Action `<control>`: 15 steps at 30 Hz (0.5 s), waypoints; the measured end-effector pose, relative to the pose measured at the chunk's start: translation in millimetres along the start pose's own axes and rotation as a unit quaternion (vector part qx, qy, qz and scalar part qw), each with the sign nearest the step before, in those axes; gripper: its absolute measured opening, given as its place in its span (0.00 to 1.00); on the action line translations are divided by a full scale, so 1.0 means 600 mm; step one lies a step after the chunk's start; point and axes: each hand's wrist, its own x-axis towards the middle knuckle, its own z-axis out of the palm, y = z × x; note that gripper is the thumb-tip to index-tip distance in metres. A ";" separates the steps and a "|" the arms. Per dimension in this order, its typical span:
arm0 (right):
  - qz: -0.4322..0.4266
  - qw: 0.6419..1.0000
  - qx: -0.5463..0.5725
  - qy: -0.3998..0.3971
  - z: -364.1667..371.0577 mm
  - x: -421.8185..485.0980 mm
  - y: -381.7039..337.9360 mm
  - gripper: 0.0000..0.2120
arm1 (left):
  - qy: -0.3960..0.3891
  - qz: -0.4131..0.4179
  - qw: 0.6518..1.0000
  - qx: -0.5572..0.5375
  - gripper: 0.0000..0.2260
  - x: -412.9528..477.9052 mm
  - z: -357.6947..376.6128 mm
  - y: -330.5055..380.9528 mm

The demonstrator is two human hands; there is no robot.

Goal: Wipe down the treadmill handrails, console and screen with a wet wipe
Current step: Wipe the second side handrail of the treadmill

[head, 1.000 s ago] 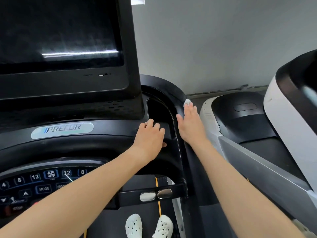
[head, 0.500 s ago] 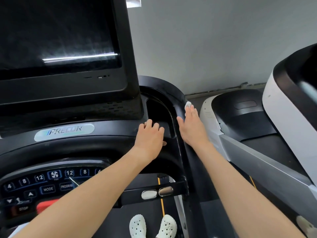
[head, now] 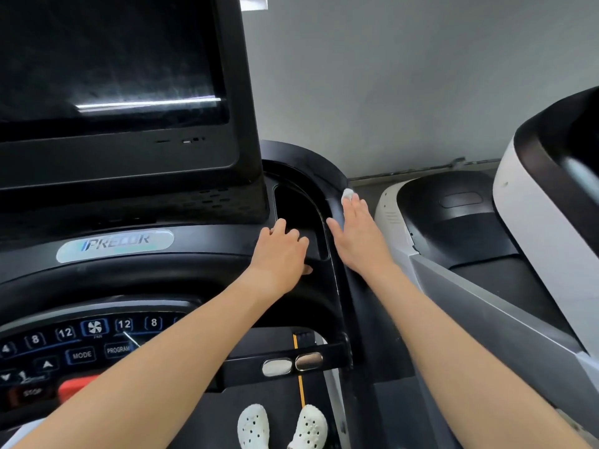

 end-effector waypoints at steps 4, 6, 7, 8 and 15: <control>0.008 1.000 -0.024 -0.019 -0.011 0.057 -0.018 0.38 | 0.006 -0.003 1.000 0.001 0.24 -0.002 0.004 0.000; 0.001 0.999 -0.033 -0.025 -0.014 0.052 -0.013 0.39 | 0.006 -0.002 1.000 -0.003 0.24 0.000 0.004 0.000; -0.006 0.999 -0.036 -0.022 -0.015 0.041 -0.009 0.39 | 0.006 -0.001 1.000 -0.004 0.24 0.000 0.005 -0.001; -0.014 0.999 -0.040 -0.016 -0.014 0.027 -0.003 0.39 | 0.006 0.001 1.000 -0.006 0.25 0.000 0.004 -0.002; 0.019 0.999 -0.029 -0.026 -0.021 0.038 -0.005 0.38 | 0.000 0.001 1.000 -0.020 0.24 0.001 0.001 -0.004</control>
